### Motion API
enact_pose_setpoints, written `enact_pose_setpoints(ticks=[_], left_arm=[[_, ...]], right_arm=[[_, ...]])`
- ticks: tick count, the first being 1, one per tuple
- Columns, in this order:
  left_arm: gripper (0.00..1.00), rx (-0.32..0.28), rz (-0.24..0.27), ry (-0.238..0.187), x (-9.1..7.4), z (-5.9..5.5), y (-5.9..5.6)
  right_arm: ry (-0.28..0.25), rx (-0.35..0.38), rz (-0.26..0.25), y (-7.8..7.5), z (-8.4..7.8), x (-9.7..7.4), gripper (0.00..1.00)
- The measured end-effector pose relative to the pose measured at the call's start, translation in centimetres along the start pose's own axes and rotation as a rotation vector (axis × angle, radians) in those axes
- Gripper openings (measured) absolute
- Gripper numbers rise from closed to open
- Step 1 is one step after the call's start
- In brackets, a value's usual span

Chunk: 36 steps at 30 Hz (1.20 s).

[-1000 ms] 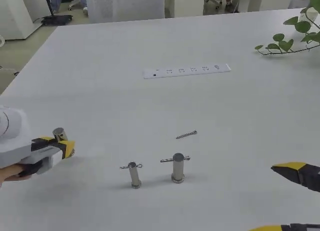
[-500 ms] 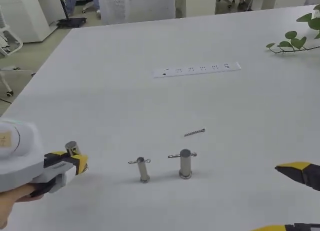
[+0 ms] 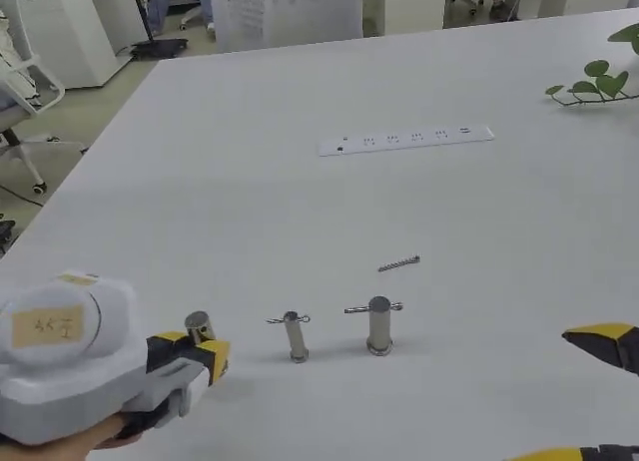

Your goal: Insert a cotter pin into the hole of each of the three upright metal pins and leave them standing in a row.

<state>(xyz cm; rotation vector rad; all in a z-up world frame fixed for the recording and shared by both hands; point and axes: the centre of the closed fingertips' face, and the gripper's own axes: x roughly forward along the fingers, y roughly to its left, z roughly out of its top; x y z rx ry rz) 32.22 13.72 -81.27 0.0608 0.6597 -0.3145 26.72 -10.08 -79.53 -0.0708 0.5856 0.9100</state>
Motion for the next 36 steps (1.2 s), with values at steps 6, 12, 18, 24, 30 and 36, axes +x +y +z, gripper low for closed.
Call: enact_pose_setpoints(ticks=[6,12,18,24,30,36], left_arm=[[0.11,-0.001,-0.002,-0.006,0.1,0.2,-0.9],[0.11,-0.005,-0.001,-0.003,0.0,0.0,-1.9],[0.11,0.021,-0.029,0.020,0.3,-0.7,-3.5],[0.11,0.042,-0.058,0.017,1.0,-0.6,-5.2],[0.11,0.059,-0.071,0.019,1.5,-0.6,-6.2],[0.11,0.067,-0.085,0.030,1.9,-1.1,-7.0]], right_arm=[[0.011,-0.004,0.006,0.2,-0.4,-0.2,0.88],[0.012,-0.006,0.004,0.1,-0.4,-0.4,0.88],[0.017,-0.010,0.008,0.2,-0.5,-0.4,0.88],[0.031,-0.011,0.013,0.3,-0.7,-0.4,0.88],[0.037,-0.008,0.012,0.2,-0.9,-0.4,0.87],[0.045,-0.007,0.013,0.2,-1.1,-0.3,0.87]])
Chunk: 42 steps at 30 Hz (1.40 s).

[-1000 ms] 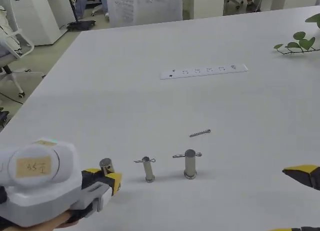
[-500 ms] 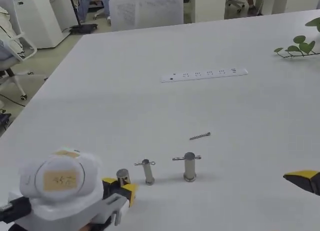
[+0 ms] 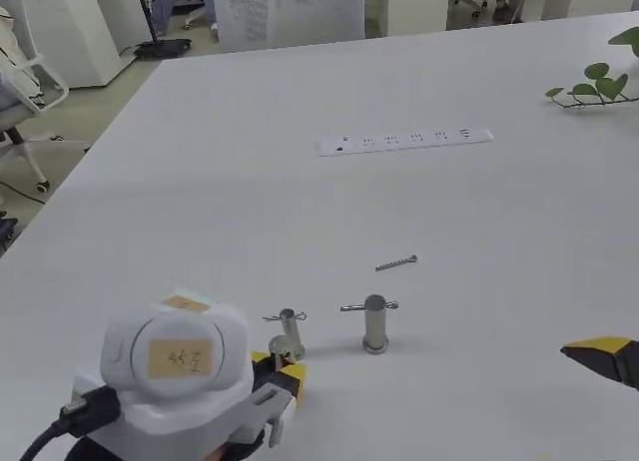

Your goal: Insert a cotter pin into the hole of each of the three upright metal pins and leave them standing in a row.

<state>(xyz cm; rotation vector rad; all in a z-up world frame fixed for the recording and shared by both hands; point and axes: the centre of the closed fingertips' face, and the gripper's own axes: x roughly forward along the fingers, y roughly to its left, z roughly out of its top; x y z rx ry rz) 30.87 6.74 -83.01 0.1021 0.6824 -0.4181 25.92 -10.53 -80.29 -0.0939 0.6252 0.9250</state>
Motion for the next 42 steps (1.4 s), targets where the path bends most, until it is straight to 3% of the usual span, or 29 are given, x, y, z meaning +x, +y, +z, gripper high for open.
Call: enact_pose_setpoints(ticks=[8,10,19,24,42], left_arm=[[0.11,0.003,-0.019,0.013,0.5,-0.6,-0.7],[0.11,0.040,-0.020,0.025,0.5,-0.8,-0.8],[0.11,0.042,-0.026,0.016,0.8,-0.6,-1.2],[0.11,0.034,-0.034,0.020,0.6,-0.7,-1.3],[0.12,-0.016,-0.047,0.015,0.1,-0.8,-1.5]], right_arm=[[0.017,-0.003,0.001,-0.2,-0.4,0.0,0.87],[0.019,-0.002,-0.001,-0.2,-0.4,0.0,0.87],[0.021,0.002,-0.004,-0.2,-0.6,-0.2,0.87],[0.029,0.005,-0.022,-0.5,-0.7,-0.2,0.87],[0.058,-0.014,-0.015,-0.7,-1.2,-0.5,0.87]])
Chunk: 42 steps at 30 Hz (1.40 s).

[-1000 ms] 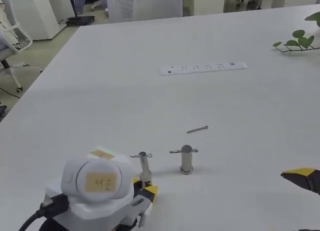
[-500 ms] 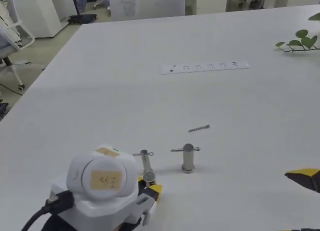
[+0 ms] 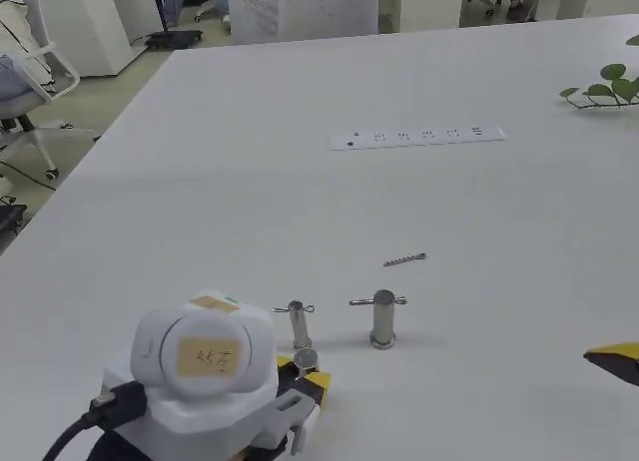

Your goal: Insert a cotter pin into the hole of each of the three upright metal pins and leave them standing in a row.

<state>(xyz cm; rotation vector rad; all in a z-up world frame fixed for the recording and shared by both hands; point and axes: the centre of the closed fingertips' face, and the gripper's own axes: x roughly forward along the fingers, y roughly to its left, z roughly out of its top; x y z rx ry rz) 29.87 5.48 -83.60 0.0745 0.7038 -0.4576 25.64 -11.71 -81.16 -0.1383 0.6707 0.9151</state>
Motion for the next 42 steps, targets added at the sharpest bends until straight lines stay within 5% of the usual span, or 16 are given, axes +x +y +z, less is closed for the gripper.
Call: enact_pose_setpoints(ticks=[21,28,42], left_arm=[[0.19,-0.035,-0.037,0.007,-0.6,-0.4,-0.2],[0.25,-0.026,-0.054,0.043,-1.1,-1.2,0.0],[0.60,0.026,-0.201,0.050,-2.7,-2.0,-0.4]], right_arm=[[0.006,-0.013,0.009,0.3,0.3,0.0,0.87],[0.012,-0.022,0.006,0.0,0.5,0.1,0.87],[0.034,-0.048,-0.009,-1.0,1.0,-0.2,0.87]])
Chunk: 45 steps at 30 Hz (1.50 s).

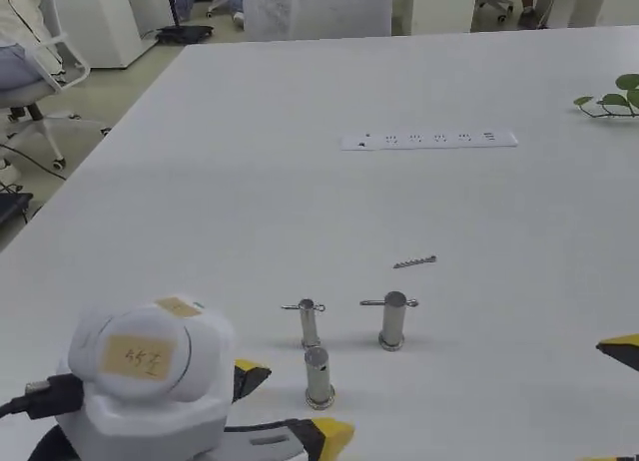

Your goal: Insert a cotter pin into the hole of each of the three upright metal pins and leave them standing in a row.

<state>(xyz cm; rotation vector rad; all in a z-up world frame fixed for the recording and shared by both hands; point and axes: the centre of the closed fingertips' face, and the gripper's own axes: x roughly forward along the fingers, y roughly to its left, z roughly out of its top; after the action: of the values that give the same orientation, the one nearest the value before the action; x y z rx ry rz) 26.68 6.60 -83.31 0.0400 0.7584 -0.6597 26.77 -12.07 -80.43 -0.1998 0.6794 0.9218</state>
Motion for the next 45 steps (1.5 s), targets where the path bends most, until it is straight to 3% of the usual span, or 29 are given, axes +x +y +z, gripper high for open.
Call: enact_pose_setpoints(ticks=[5,11,28,40,45], left_arm=[[0.74,0.038,-0.051,0.005,-0.2,-0.4,-0.5],[0.96,0.079,-0.077,-0.032,-0.5,-0.3,-0.5],[0.99,0.016,-0.111,-0.035,-0.9,-0.7,0.1],[1.00,-0.014,-0.140,-0.031,-0.9,-1.1,-0.1],[1.00,-0.029,-0.121,-0.042,-0.8,-1.1,0.4]], right_arm=[[0.019,-0.022,-0.004,-0.6,0.2,-0.2,0.86],[0.041,-0.056,-0.014,-1.6,0.9,-0.5,0.86],[0.137,-0.170,0.016,-4.0,2.3,0.7,0.85],[0.210,-0.227,0.092,-4.9,2.8,3.3,0.82],[0.243,-0.242,0.118,-5.3,2.5,4.5,0.82]])
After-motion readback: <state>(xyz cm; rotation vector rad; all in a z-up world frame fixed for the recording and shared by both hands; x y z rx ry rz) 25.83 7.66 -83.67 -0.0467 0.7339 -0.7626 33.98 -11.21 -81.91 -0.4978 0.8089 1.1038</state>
